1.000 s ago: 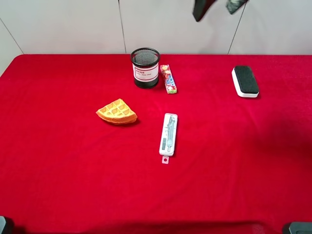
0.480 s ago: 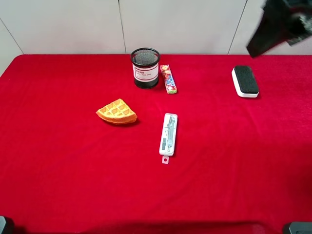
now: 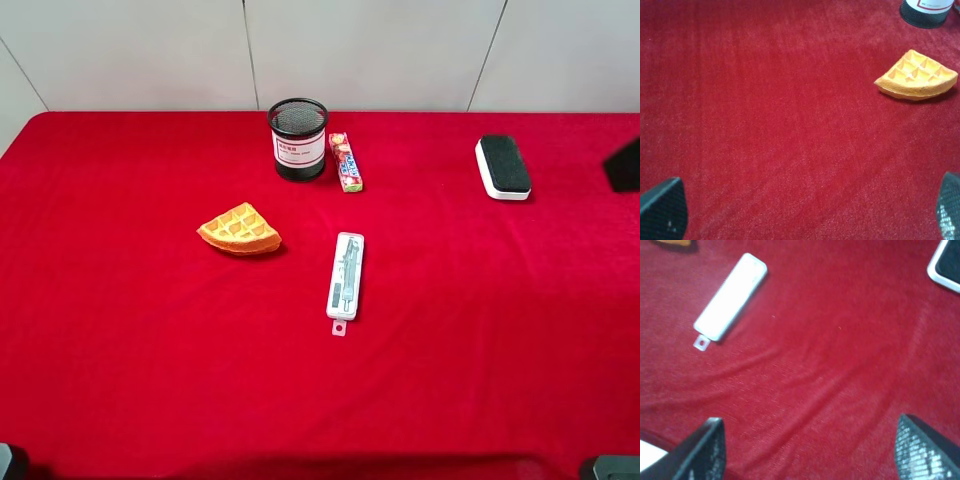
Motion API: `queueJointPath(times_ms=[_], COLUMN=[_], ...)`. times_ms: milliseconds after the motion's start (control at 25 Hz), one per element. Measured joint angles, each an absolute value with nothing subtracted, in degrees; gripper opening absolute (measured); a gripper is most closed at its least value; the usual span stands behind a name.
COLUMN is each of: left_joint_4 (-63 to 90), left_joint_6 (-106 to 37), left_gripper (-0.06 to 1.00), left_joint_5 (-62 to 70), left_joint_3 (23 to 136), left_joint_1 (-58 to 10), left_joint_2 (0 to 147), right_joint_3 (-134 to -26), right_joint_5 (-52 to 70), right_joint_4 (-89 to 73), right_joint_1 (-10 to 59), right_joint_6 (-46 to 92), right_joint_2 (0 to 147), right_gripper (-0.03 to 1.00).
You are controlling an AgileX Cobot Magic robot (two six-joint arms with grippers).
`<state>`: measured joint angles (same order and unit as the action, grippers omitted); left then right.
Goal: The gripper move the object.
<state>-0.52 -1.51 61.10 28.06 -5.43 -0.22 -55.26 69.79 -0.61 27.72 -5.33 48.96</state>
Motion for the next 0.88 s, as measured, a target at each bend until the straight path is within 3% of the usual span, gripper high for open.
queueJointPath(times_ms=[520, 880], left_joint_4=[-0.52, -0.52], left_joint_6=[-1.51, -1.51], left_gripper=[0.99, 0.99], left_joint_5=[61.10, 61.10], left_joint_3=[28.06, 28.06], left_joint_1=[-5.43, -5.43], left_joint_2=[-0.22, -0.22], right_joint_3=[-38.30, -31.28], right_joint_5=[67.70, 66.49], right_joint_4=[-0.43, 0.92], right_joint_1=[4.27, -3.46], right_joint_6=[-5.33, -5.33], right_joint_2=[24.29, 7.69], right_gripper=[0.53, 0.53])
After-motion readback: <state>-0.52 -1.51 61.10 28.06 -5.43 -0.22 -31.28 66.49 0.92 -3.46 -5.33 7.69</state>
